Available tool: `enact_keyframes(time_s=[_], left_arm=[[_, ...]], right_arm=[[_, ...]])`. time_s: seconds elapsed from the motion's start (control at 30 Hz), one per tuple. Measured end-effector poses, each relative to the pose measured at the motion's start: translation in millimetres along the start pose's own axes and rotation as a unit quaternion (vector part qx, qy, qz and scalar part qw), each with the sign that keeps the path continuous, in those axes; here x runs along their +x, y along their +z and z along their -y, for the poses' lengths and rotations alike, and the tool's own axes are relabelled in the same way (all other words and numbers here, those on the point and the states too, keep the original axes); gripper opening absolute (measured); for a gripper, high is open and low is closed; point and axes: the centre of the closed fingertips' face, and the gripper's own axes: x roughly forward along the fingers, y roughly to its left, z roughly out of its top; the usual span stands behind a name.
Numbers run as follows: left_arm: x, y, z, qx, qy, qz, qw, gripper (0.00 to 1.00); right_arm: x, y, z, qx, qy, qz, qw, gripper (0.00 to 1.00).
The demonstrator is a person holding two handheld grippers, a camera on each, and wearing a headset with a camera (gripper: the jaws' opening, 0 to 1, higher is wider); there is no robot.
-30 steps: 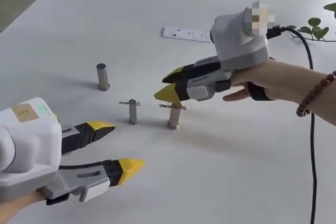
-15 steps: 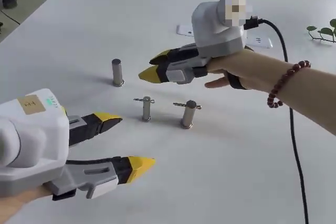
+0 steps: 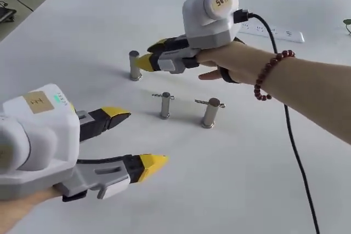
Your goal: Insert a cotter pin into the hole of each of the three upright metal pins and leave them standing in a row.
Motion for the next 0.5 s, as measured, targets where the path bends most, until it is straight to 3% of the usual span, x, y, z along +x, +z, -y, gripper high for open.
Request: enact_keyframes(time_s=[0.17, 0.5], left_arm=[[-2.2, -0.5, -0.9, -0.005, 0.004, 0.0, 1.0, 0.55], [-2.1, -0.6, -3.6, -0.014, 0.007, 0.002, 0.9999, 0.54]], right_arm=[[13.6, -0.8, 2.1, -0.006, 0.003, -0.01, 0.9999, 0.21], [21.1, 4.4, 4.6, -0.021, -0.001, -0.009, 0.9997, 0.11]])
